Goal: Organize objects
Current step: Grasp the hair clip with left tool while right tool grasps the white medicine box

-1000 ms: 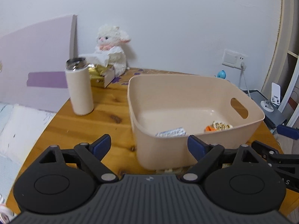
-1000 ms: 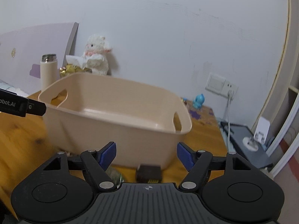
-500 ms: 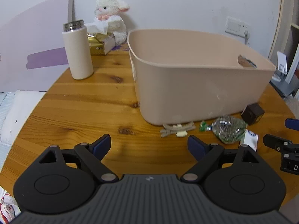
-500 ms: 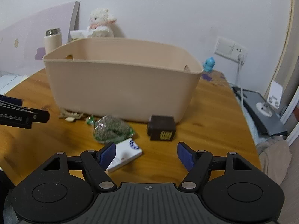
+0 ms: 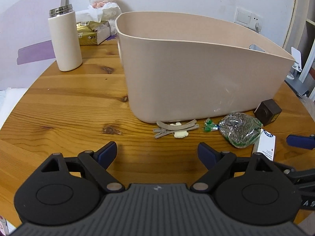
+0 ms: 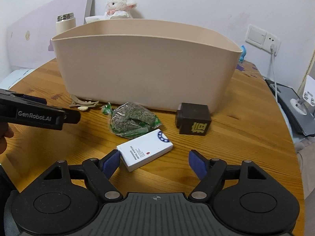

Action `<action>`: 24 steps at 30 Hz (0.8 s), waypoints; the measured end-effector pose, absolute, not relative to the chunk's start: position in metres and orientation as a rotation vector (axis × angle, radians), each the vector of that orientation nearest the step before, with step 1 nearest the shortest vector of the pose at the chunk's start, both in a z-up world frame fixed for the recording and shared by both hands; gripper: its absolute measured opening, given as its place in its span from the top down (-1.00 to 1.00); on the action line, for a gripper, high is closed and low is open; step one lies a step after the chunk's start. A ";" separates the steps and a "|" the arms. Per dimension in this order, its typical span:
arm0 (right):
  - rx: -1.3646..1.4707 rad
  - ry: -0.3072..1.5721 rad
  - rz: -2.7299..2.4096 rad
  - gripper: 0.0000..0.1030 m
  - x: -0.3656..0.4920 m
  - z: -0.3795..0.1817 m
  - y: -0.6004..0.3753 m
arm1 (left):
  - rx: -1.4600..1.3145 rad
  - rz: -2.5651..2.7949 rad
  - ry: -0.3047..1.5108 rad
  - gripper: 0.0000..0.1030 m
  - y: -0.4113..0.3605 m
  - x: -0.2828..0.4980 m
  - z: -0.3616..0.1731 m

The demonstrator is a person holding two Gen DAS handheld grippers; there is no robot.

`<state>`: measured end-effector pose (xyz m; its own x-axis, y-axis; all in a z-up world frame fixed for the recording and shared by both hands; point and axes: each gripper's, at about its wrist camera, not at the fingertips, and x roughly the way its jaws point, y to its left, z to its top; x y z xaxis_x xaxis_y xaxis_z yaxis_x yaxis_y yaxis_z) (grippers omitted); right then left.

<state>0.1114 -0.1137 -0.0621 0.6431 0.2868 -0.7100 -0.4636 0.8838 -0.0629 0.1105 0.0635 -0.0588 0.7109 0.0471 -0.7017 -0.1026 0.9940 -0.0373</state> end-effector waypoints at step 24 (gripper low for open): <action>-0.174 0.723 0.450 -0.37 0.134 -0.074 -0.120 | -0.040 0.133 0.766 -0.67 0.044 0.150 -0.069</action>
<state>0.1336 -0.1203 -0.0742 0.6593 0.3366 -0.6723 -0.4549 0.8905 -0.0002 0.1499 0.0436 -0.0688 0.7126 0.1053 -0.6936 -0.1348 0.9908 0.0120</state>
